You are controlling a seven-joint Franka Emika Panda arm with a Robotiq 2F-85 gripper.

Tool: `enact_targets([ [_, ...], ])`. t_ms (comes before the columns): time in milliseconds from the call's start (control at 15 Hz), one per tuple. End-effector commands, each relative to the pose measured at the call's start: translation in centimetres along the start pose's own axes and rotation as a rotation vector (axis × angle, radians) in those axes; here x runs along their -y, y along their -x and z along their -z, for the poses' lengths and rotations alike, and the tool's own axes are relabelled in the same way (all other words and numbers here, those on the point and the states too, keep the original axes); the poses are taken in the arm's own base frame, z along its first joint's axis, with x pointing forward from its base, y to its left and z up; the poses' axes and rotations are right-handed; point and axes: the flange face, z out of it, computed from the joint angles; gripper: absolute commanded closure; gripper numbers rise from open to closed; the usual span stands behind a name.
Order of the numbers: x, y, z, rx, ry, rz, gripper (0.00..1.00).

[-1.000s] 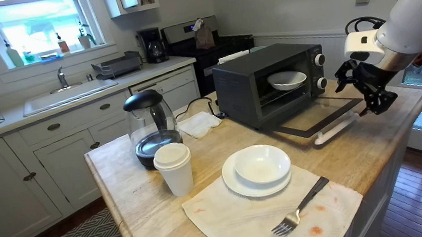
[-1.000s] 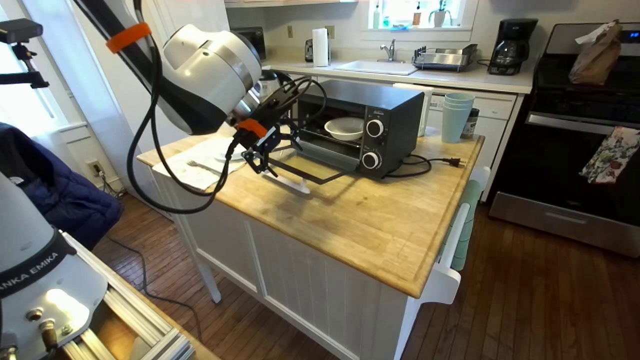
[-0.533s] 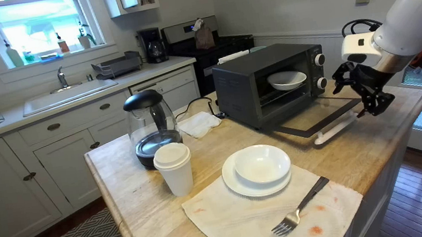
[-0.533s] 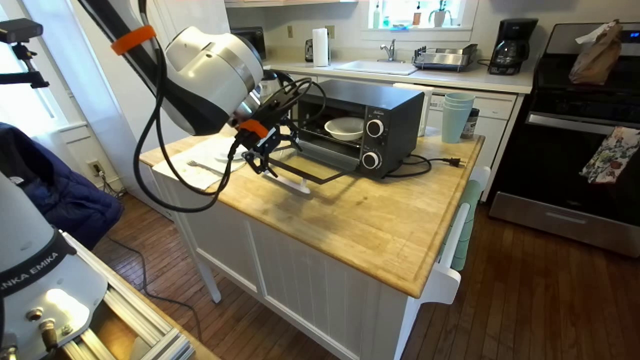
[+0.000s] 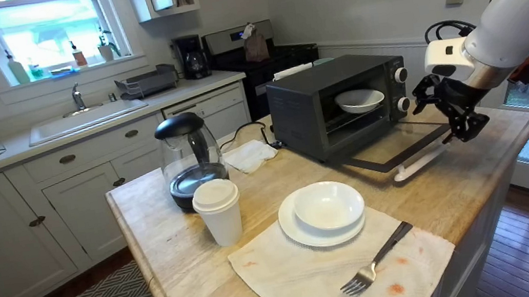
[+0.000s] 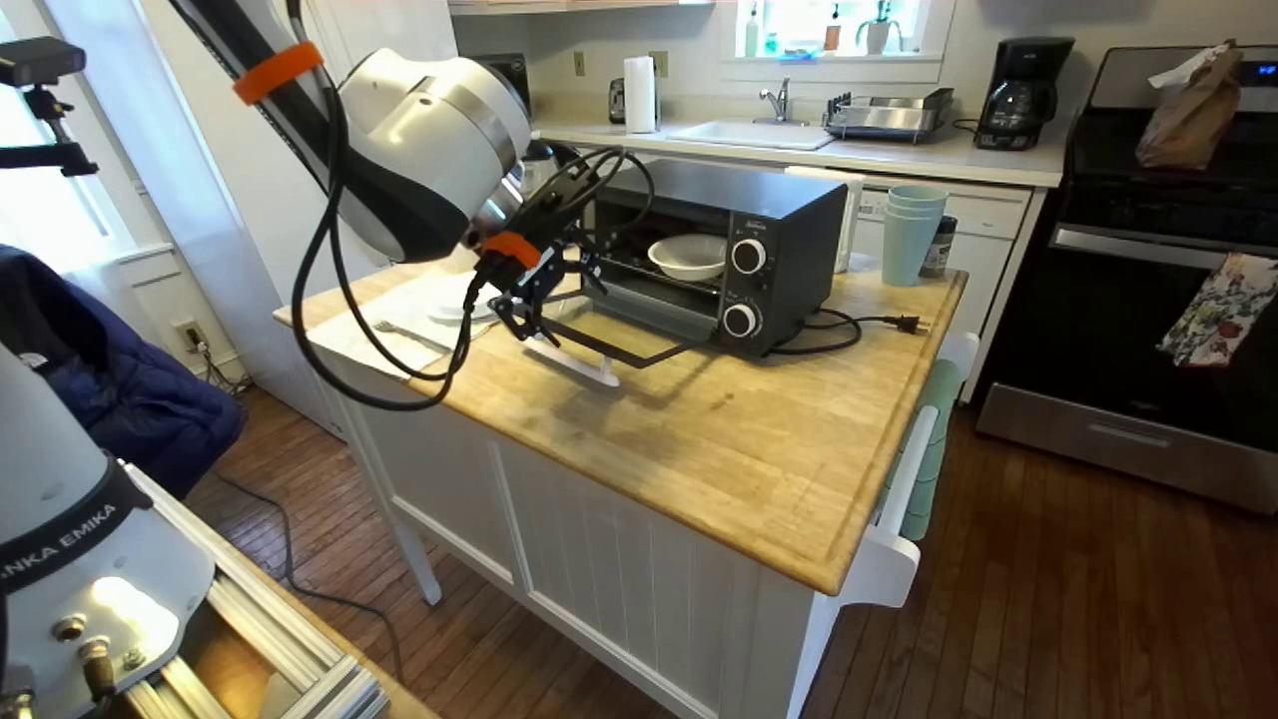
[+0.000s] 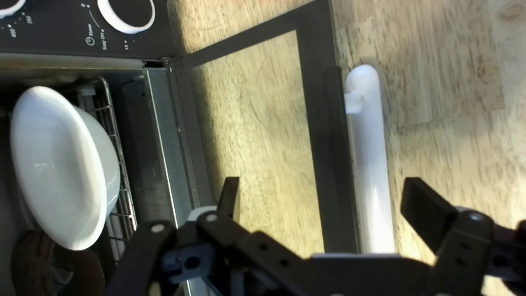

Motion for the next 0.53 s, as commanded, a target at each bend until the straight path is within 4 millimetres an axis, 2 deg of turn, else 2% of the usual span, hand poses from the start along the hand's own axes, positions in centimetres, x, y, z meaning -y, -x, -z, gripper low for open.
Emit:
enact_targets([
  [0, -0.3, -0.2, -0.3, 0.006, 0.027, -0.007, 0.0],
  [467, 1.3, 0.1, -1.8, 0.012, -0.035, -0.116, 0.0],
])
